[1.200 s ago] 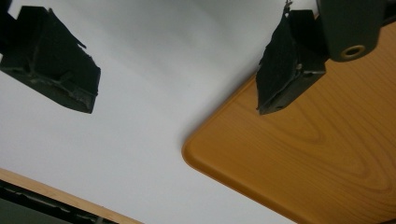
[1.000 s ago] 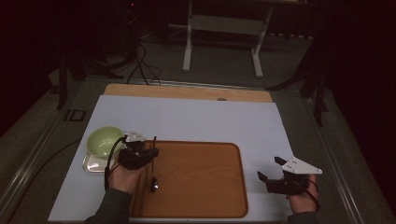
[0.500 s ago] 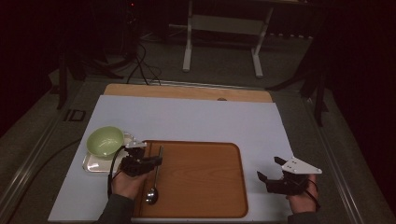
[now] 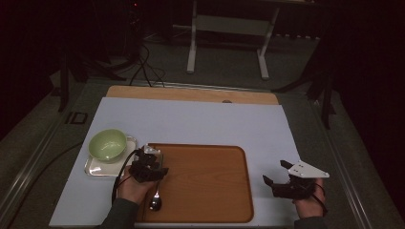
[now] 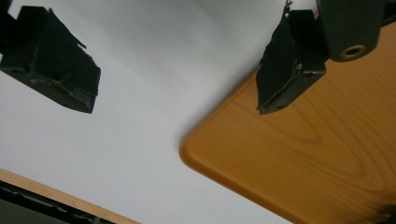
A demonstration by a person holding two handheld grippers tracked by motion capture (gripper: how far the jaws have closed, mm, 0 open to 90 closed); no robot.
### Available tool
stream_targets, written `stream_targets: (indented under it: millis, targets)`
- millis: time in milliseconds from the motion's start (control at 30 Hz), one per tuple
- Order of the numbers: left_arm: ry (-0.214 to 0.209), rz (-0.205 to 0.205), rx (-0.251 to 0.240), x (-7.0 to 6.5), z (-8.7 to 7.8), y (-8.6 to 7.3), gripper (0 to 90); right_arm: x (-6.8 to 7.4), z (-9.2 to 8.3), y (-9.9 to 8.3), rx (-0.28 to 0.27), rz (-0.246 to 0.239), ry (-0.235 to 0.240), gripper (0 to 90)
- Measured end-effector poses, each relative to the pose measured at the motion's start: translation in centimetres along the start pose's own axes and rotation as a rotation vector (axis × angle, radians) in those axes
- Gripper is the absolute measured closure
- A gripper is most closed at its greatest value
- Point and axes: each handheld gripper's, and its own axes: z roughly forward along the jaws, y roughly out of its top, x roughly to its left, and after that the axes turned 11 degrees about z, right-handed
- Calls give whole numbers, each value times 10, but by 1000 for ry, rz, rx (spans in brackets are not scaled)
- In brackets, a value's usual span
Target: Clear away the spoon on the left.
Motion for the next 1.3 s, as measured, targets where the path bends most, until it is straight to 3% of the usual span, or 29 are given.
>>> stream_targets:
  millis: [67, 233, 767, 1300]
  targets:
    - [15, -1, 5, 1, 2, 2, 495, 0, 0, 0, -1, 0, 0, 137]
    - [44, 13, -14, 6, 4, 4, 463, 0, 0, 0, 1, 0, 0, 137]
    - [65, -9, -125, 10, -18, 2, 470, 0, 0, 0, -3, -1, 0, 137]
    - [70, 17, -216, 2, -45, 7, 464, 0, -1, 1, -10, -4, 3, 137]
